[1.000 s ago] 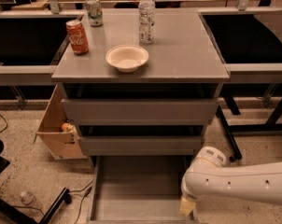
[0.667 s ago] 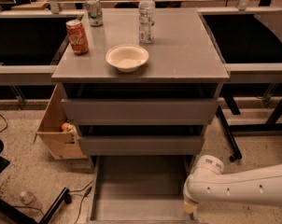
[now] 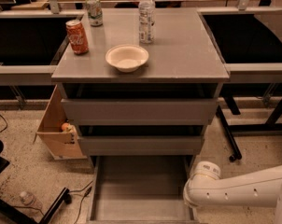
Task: Close bottom drawer
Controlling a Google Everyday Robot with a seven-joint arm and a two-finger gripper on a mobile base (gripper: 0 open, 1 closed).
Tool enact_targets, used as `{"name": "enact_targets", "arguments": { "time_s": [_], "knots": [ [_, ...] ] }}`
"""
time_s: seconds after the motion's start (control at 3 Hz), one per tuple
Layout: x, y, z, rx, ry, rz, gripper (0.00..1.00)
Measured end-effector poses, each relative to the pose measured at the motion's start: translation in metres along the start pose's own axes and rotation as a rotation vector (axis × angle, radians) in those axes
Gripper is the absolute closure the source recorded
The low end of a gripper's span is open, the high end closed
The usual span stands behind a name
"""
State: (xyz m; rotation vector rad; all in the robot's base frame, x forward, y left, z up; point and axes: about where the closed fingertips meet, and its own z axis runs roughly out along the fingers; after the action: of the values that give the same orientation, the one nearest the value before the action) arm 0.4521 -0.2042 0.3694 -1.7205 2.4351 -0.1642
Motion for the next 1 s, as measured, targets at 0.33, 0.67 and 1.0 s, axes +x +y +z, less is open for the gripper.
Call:
{"name": "enact_targets", "arguments": {
  "time_s": [0.33, 0.67, 1.0],
  "knots": [
    [0.0, 0.0, 0.0, 0.0, 0.0, 0.0, 1.0],
    [0.01, 0.01, 0.021, -0.036, 0.009, 0.009, 1.0],
    [0.04, 0.046, 0.059, -0.083, 0.013, 0.044, 1.0]
  ]
}}
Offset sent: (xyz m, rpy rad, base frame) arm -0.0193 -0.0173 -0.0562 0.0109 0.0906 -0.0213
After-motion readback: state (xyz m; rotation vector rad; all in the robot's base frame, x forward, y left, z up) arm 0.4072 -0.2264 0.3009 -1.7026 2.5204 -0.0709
